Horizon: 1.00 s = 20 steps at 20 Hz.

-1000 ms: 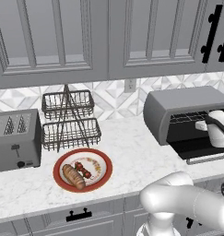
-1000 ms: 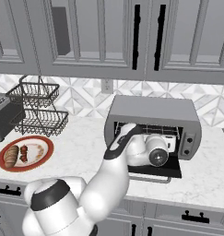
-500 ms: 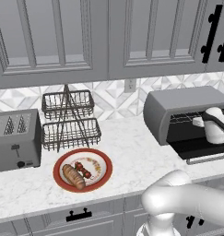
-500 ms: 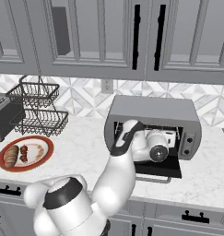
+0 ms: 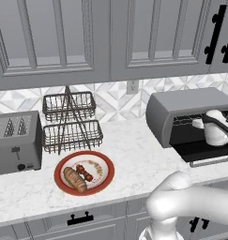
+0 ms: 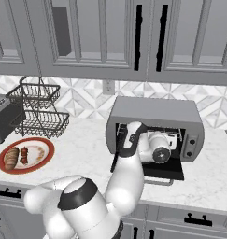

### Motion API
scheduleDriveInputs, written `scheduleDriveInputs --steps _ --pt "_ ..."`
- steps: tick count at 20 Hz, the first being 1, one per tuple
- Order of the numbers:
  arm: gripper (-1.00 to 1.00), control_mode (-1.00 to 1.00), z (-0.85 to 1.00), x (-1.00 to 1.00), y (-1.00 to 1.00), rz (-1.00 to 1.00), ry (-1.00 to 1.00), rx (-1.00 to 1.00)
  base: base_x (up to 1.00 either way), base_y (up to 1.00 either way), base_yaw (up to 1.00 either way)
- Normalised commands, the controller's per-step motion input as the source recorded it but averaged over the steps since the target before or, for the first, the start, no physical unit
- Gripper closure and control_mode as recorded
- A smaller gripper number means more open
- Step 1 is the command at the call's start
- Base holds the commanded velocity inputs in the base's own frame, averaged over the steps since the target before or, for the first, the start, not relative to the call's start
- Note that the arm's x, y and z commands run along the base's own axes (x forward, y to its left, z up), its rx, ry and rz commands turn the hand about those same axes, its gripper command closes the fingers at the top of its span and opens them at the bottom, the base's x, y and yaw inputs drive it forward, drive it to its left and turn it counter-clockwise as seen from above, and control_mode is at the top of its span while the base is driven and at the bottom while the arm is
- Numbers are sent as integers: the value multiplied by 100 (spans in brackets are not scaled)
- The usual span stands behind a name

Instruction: Pick up the kebab skewer and baguette bread, and place them inside the toaster oven. Close the toaster oven door and start by setting the timer.

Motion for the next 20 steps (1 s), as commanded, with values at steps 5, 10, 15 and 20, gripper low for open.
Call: scheduleDriveInputs --steps 5,10,15,20 --pt "-100 -100 -3 48 0 0 0 3 0 0 0" --pt "-100 -100 -28 32 0 0 0 0 0 0 0" --pt "-100 -100 -9 27 0 0 0 0 0 0 0" --pt "-100 -100 -36 4 0 0 8 0 0 0 0"
